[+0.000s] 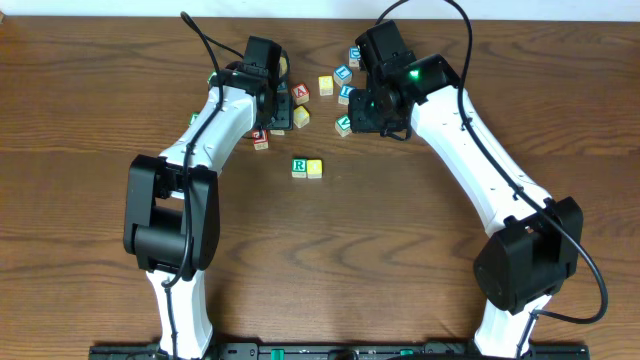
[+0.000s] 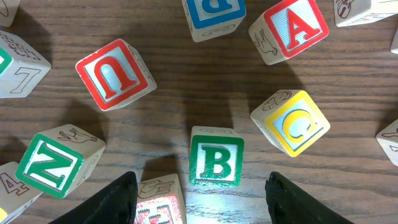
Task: Spell out ROBOT
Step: 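Lower the left gripper and grasp the green B block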
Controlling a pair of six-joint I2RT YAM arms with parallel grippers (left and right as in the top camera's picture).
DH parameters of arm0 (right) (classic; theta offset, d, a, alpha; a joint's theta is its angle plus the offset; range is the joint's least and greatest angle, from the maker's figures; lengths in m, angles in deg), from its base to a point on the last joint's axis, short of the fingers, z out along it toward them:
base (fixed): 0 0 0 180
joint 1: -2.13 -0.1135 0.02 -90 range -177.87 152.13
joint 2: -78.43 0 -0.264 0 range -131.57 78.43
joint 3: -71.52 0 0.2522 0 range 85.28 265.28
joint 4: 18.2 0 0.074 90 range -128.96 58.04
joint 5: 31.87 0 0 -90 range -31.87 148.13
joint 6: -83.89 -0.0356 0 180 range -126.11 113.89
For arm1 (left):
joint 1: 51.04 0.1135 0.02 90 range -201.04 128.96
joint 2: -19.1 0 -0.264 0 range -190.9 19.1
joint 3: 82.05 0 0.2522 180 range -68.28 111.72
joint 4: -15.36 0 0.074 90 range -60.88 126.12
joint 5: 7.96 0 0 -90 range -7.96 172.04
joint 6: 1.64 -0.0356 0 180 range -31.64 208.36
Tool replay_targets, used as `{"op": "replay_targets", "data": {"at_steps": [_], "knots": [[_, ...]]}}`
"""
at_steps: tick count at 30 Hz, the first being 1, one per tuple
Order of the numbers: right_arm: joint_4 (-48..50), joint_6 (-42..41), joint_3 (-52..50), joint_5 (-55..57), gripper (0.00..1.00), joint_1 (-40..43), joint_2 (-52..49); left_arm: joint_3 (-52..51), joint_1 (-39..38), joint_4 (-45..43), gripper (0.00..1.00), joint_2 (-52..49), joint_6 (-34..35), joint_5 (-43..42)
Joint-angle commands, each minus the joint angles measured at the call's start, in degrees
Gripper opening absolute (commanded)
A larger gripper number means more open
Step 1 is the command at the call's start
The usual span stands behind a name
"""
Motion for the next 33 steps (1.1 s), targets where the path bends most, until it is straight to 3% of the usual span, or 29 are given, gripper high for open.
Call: {"op": "replay_targets", "data": {"at_steps": [1,33], "knots": [[-0.1,0.8,1.1,0.9,0.41,-0.1,-0.2,1.1,-0.2,-0.1,0.65,-0.6,-1.0,0.1],[-0.5,0.8,1.1,1.1,0.42,-0.1,-0.2,0.6,-0.2,-1.9,0.65,-1.7,-0.8,-1.2]]}}
